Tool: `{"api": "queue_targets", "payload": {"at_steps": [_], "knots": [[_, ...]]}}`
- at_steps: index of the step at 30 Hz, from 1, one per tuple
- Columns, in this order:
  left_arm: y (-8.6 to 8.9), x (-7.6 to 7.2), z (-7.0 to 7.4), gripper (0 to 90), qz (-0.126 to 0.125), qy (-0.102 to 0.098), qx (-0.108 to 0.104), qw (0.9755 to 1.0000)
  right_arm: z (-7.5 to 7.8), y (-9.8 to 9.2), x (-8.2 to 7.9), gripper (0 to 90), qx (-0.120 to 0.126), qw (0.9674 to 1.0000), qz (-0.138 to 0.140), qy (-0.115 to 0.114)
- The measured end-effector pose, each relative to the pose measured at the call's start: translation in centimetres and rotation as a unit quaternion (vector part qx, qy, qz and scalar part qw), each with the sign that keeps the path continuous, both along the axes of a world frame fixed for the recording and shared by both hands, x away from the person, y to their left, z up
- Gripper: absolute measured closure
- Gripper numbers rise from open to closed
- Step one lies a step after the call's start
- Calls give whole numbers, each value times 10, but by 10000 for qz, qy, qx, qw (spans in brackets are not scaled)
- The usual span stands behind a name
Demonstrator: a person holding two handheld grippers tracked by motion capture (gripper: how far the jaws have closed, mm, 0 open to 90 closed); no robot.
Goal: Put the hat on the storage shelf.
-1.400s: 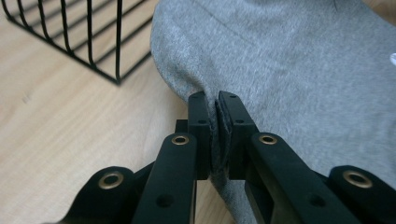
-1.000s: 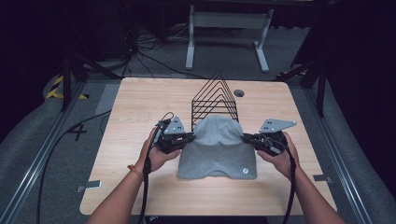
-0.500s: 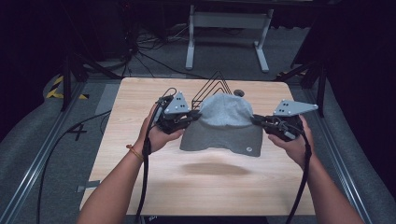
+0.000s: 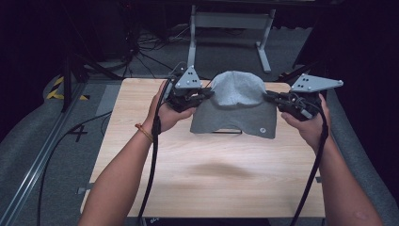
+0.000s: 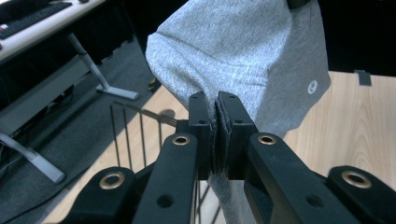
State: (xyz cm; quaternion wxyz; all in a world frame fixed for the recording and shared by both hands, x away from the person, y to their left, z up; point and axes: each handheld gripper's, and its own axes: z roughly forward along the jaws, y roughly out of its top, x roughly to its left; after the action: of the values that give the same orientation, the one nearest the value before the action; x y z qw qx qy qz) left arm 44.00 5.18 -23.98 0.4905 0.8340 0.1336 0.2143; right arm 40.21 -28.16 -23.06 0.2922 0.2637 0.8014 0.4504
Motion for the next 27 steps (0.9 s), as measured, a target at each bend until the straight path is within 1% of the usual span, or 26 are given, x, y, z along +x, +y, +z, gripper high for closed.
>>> {"api": "queue_targets", "payload": {"at_steps": [1, 2, 3, 4, 6, 7, 8, 9, 11, 12, 13, 14, 15, 16, 18, 20, 21, 22, 23, 24, 25, 27], "knots": [[0, 3, 4, 850, 11, 8, -47, 10000, 3, -1, 2, 865, 20, 10000, -27, -22], [-2, 9, 9, 849, 72, -6, -42, 10000, 8, -3, 6, 864, 54, 9999, -70, -50], [-2, 9, 9, 850, 72, -6, -42, 10000, 8, -3, 6, 864, 54, 9999, -70, -50], [-4, 12, 13, 850, 76, 2, -115, 9999, 11, -4, 9, 864, 69, 9999, -86, -71], [-6, 15, 21, 850, 107, -51, -144, 9998, 18, -5, 16, 864, 65, 9998, -155, -101], [-6, 17, 26, 850, 103, -69, -173, 9998, 21, -5, 18, 865, 105, 9997, -170, -110], [-5, 19, 30, 850, 108, -68, -215, 9997, 25, -5, 20, 864, 95, 9997, -187, -147], [-5, 21, 34, 849, 132, -99, -208, 9996, 30, -4, 22, 864, 95, 9995, -221, -182], [-4, 23, 41, 849, 151, -99, -299, 9994, 37, -4, 27, 865, 117, 9994, -231, -233], [-4, 26, 46, 850, 193, -136, -295, 9993, 43, -3, 31, 865, 92, 9992, -271, -288], [-4, 26, 46, 850, 193, -136, -295, 9993, 43, -3, 31, 865, 92, 9992, -271, -288], [-4, 29, 48, 849, 223, -171, -290, 9992, 49, -1, 37, 865, 102, 9991, -290, -293], [-2, 33, 50, 850, 272, -138, -296, 9991, 50, 0, 40, 865, 76, 9990, -298, -311], [-2, 33, 50, 850, 272, -138, -296, 9991, 52, 1, 43, 865, 64, 9990, -304, -331], [1, 38, 51, 849, 335, -139, -291, 9989, 53, 2, 45, 865, 70, 9990, -321, -310], [3, 45, 52, 849, 393, -115, -324, 9986, 55, 6, 53, 865, 85, 9990, -308, -314], [3, 45, 52, 850, 393, -115, -324, 9986, 55, 7, 55, 865, 87, 9990, -304, -313], [5, 51, 53, 849, 455, -91, -308, 9984, 56, 8, 58, 865, 71, 9990, -311, -323], [5, 51, 53, 850, 455, -91, -308, 9984, 56, 8, 58, 865, 71, 9990, -311, -323], [7, 55, 55, 849, 520, -116, -277, 9982, 57, 12, 64, 865, 51, 9990, -318, -302], [8, 58, 55, 849, 528, -75, -315, 9981, 57, 14, 66, 865, 29, 9990, -321, -300], [8, 59, 55, 849, 558, -81, -287, 9980, 57, 15, 69, 865, 8, 9990, -330, -298]]}}
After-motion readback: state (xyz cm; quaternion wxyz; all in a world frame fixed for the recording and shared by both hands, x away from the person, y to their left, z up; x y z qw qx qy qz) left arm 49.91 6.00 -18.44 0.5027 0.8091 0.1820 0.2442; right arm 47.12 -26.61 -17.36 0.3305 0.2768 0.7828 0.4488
